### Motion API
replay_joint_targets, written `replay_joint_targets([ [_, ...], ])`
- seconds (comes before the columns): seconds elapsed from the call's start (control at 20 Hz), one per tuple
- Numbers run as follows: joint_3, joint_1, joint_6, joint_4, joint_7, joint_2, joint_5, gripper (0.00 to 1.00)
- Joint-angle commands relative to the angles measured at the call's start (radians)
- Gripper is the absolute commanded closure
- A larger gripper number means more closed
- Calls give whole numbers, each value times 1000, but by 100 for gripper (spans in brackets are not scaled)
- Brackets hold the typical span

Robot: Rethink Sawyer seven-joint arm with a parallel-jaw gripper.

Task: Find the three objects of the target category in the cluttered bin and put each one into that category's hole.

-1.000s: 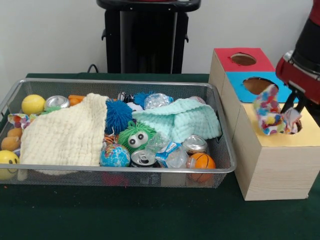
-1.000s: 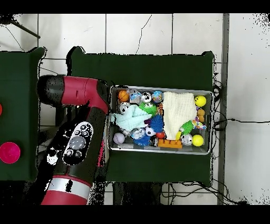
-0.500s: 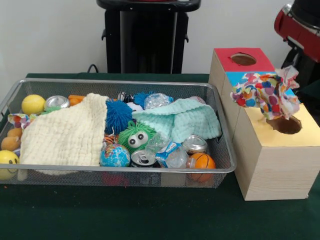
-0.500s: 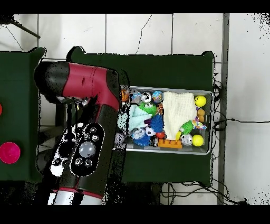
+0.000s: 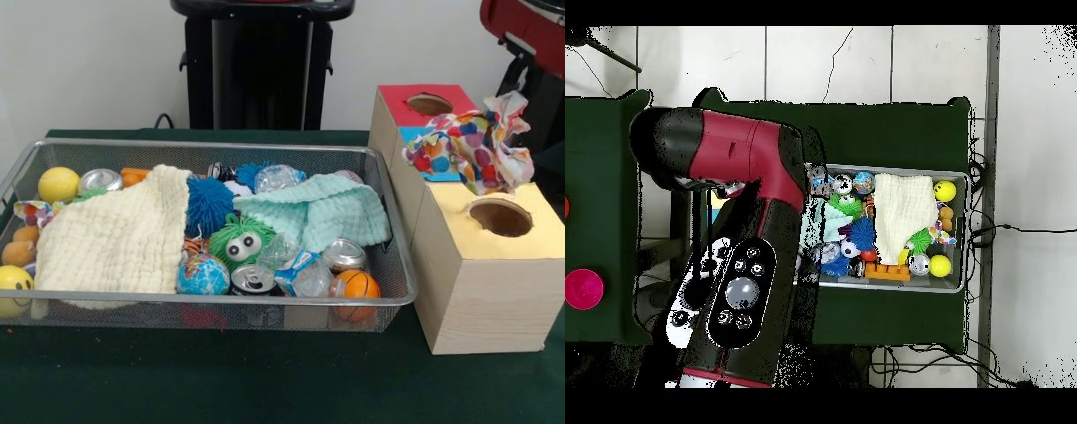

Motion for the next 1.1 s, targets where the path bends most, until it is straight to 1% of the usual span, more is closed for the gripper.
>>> replay_joint_targets([
  [0.05,85,-9,-33,63,81,21,-36,100],
  [0.1,87,-9,-31,63,86,22,-32,100],
  [0.15,86,-8,-29,60,91,24,-33,0],
  [0.45,78,7,-39,65,118,26,-33,0],
  [0.7,65,26,-74,90,140,22,-39,0],
  [0.8,71,21,-57,93,137,20,-33,0],
  [0.95,67,17,-35,80,147,17,-28,0],
  [1.05,61,4,-14,49,123,22,-41,0],
  [1.1,65,-14,-7,31,98,30,-47,0],
])
